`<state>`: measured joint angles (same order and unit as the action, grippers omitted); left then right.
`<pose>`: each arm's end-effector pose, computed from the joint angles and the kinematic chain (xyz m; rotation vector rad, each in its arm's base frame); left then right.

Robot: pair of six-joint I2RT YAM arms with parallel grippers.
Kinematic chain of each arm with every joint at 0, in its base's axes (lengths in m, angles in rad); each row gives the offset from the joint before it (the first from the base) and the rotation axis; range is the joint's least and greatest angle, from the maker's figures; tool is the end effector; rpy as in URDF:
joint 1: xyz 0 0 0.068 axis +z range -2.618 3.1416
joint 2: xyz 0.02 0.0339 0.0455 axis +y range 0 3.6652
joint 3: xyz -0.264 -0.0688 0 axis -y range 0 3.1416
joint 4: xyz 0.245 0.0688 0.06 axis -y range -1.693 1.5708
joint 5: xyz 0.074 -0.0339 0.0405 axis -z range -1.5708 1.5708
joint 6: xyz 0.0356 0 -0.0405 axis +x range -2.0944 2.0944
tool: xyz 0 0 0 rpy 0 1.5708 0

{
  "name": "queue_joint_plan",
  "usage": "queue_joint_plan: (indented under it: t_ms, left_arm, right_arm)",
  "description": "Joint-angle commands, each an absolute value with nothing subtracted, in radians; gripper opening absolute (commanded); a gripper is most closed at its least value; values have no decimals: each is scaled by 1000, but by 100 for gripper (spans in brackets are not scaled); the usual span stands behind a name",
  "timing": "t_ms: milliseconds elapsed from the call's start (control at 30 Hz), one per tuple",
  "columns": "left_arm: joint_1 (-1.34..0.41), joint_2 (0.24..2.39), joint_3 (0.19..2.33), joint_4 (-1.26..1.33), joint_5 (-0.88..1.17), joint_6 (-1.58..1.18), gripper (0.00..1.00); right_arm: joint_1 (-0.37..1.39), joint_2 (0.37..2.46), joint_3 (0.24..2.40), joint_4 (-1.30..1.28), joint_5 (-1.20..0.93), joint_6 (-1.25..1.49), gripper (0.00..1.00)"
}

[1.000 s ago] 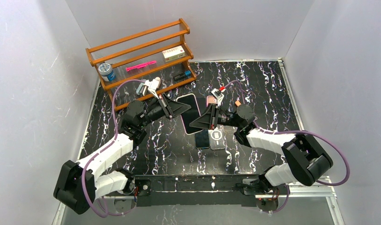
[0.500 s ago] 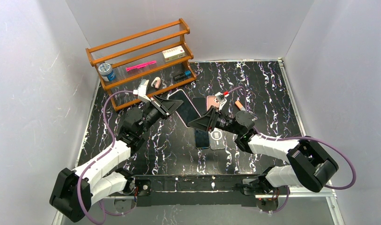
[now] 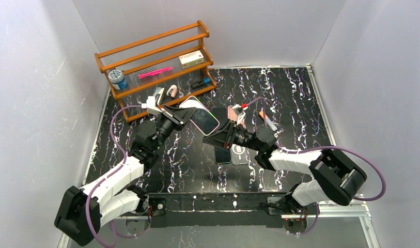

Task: Take the phone out of the phone case
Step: Remove the phone case from the phone.

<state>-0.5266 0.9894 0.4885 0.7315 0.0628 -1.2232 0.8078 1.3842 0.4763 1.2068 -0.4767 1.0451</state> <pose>0.1937 -0.1152 0.2941 -0.4590 1.4394 -1.4925 0.1748 0.2065 0.2478 -0.3105 1.5372 1.8306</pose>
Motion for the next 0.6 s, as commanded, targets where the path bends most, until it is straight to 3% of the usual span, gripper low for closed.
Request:
queue_joint_plan:
  t_ms: [0, 567]
  left_arm:
    - [-534, 956, 495, 816, 17, -1240, 0]
    - [-560, 933, 466, 864, 23, -1318, 0]
  right_arm:
    - [813, 1375, 492, 1323, -456, 1040, 47]
    - [812, 1429, 479, 1442, -377, 1106, 41]
